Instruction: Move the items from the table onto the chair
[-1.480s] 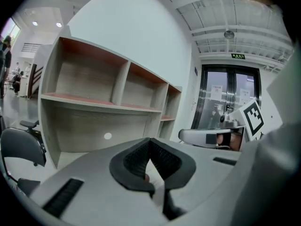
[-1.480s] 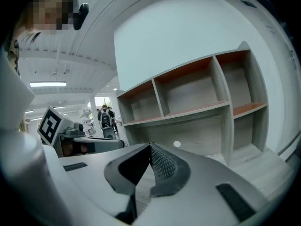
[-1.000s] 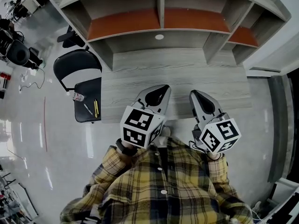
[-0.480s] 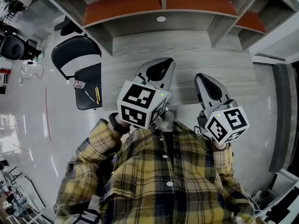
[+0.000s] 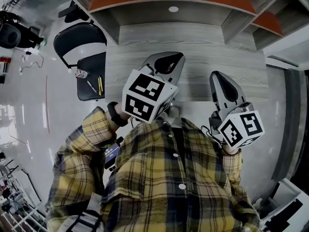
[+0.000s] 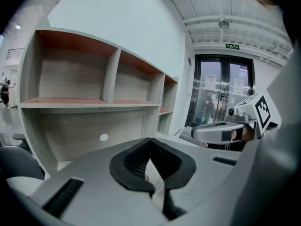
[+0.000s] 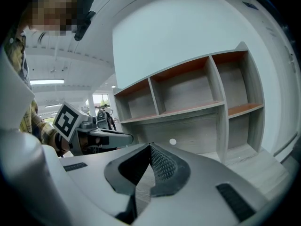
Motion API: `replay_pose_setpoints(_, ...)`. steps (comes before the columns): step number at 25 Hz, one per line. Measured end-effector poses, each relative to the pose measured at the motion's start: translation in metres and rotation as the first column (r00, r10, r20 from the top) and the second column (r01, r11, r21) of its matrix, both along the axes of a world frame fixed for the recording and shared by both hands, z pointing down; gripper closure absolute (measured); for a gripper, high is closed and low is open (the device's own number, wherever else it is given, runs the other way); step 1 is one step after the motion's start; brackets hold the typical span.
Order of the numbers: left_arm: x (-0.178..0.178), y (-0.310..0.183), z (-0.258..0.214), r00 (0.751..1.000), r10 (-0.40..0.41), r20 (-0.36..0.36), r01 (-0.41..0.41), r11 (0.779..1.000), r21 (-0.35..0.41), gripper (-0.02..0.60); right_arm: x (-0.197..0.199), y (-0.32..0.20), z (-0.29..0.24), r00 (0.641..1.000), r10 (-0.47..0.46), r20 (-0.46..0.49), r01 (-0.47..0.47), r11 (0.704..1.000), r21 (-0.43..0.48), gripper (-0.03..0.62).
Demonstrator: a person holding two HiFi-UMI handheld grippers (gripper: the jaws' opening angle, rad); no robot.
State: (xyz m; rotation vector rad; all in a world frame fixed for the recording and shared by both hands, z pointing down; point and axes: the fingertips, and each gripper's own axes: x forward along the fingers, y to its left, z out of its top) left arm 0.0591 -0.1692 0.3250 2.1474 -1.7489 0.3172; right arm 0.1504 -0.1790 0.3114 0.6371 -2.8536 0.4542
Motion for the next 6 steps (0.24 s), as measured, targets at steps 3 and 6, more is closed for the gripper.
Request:
replay_pose_setpoints(3,-0.0008,0.0034,0.0024,1.000,0.007,-0.001,-0.007,1.000,-0.011,0.577,-0.0007,0.0031,0.0031,1.000,-0.002,-0.005,0.002,1.000,-0.005,0.577)
replay_pose_setpoints(6,0.0003,0.0059,0.0041,1.000,0.012,-0.003,-0.012,1.000,-0.012,0.577,-0.0036,0.0063,0.0076,1.000,-0.008,-0.008,0.008,1.000,-0.013,0.577)
